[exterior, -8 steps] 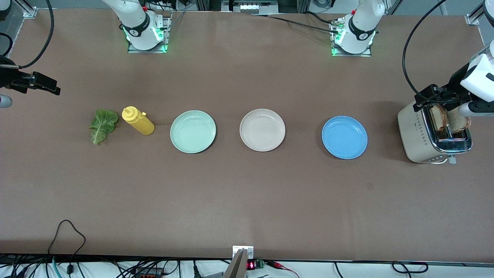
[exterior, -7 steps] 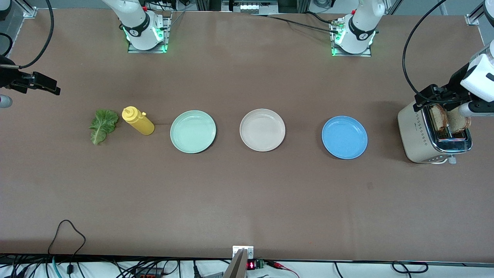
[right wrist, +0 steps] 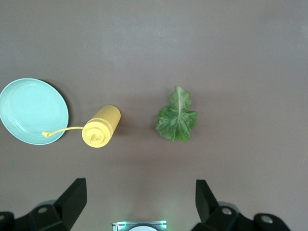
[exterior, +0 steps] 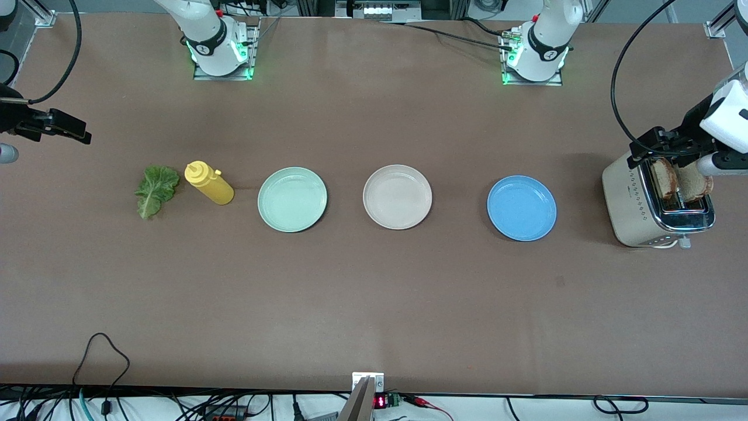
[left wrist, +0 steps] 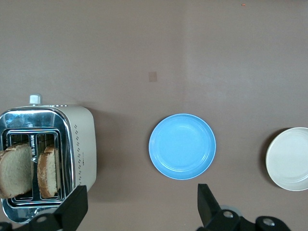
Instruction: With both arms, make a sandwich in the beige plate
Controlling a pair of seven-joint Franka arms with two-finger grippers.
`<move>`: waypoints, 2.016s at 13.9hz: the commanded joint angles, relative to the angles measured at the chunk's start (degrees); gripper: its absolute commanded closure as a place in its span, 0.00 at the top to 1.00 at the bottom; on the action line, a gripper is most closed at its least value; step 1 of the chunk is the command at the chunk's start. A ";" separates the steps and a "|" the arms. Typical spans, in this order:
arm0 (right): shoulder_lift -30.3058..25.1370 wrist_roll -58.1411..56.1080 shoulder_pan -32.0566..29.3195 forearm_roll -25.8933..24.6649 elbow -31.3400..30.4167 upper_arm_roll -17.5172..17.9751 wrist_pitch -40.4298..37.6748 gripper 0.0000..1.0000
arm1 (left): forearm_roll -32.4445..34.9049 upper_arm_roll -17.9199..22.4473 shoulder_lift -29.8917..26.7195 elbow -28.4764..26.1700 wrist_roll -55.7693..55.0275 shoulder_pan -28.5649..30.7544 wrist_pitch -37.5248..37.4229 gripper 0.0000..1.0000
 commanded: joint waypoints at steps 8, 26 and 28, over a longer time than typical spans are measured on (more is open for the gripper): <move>1.64 0.08 -0.69 2.62 1.05 0.23 -1.06 1.00 | 1.24 -0.28 1.57 1.89 -1.08 0.01 -2.99 1.00; -0.28 -48.74 -3.93 9.37 -11.76 1.10 10.51 1.00 | 1.33 -0.02 4.99 -5.93 2.52 9.14 -0.01 1.00; -0.20 -57.27 -6.48 13.60 -14.23 2.77 13.43 1.00 | 1.33 -0.02 6.83 -6.28 2.52 10.99 1.05 1.00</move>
